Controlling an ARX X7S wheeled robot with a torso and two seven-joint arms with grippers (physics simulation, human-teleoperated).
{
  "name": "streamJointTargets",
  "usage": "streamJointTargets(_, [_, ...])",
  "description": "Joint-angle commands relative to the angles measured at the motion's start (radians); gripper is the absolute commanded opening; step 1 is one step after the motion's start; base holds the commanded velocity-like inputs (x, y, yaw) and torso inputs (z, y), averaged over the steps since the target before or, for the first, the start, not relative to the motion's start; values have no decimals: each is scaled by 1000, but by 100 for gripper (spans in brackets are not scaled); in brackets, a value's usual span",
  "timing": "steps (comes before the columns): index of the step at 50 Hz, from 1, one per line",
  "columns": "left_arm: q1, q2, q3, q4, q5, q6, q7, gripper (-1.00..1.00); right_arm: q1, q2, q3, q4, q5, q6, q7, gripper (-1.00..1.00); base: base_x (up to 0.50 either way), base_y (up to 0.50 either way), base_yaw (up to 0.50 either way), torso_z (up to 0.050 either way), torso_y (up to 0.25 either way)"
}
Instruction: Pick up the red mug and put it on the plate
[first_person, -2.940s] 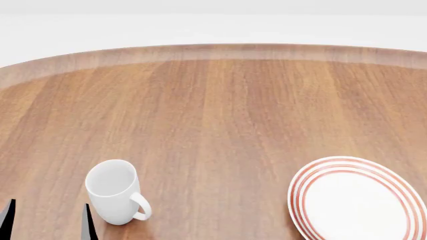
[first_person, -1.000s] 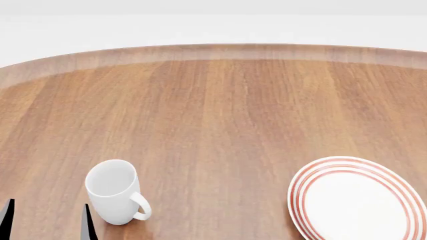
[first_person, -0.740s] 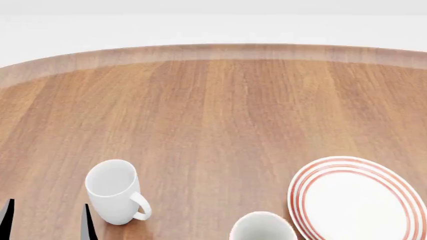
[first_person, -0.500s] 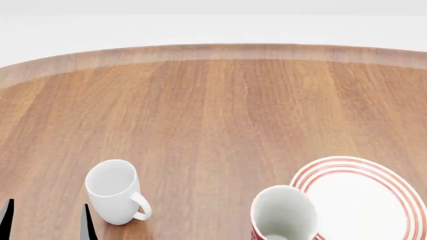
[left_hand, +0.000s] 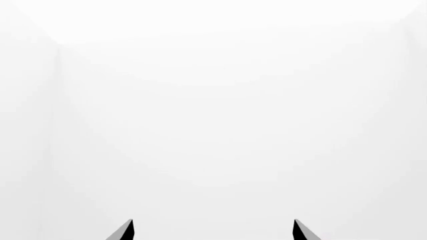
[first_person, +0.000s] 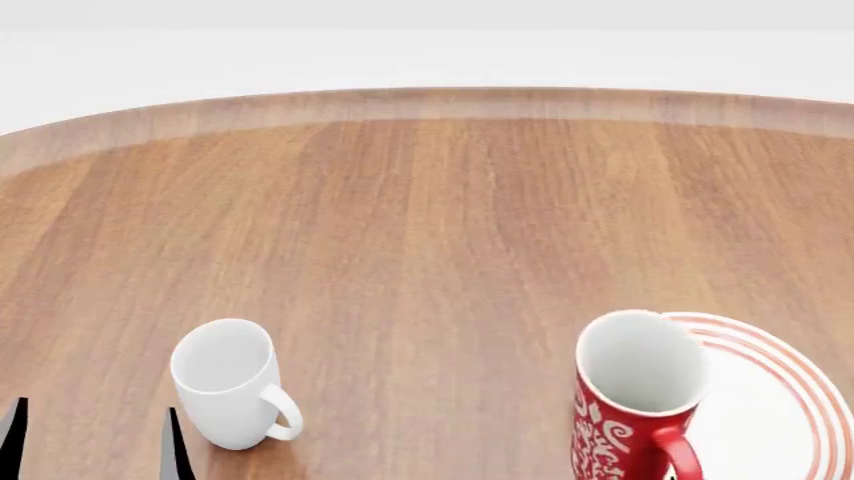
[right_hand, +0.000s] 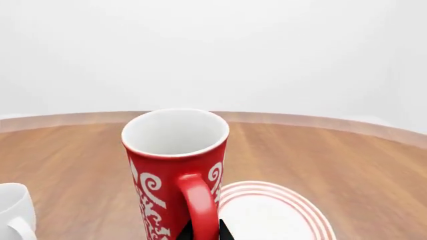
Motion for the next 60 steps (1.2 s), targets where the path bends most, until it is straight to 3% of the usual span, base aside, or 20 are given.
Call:
streamJointTargets(1, [-1, -1, 2, 0, 2, 1, -3, 100, 95, 48, 69, -34, 162, 90, 92, -100, 0, 0, 0, 0, 0])
streamJointTargets(17, [-2, -3, 4, -1, 3, 2, -9, 100, 280, 87, 106, -19, 366, 150, 209, -100, 0, 0, 0, 0, 0])
streamJointTargets(55, [-5, -7, 12, -4, 5, 7, -18, 100, 312, 106, 130, 72, 405, 172, 265, -100, 0, 0, 0, 0, 0])
streamJointTargets(60, [-6, -6, 12, -6, 7, 11, -22, 100, 430, 130, 56, 139, 318, 259, 234, -100, 0, 0, 0, 0, 0])
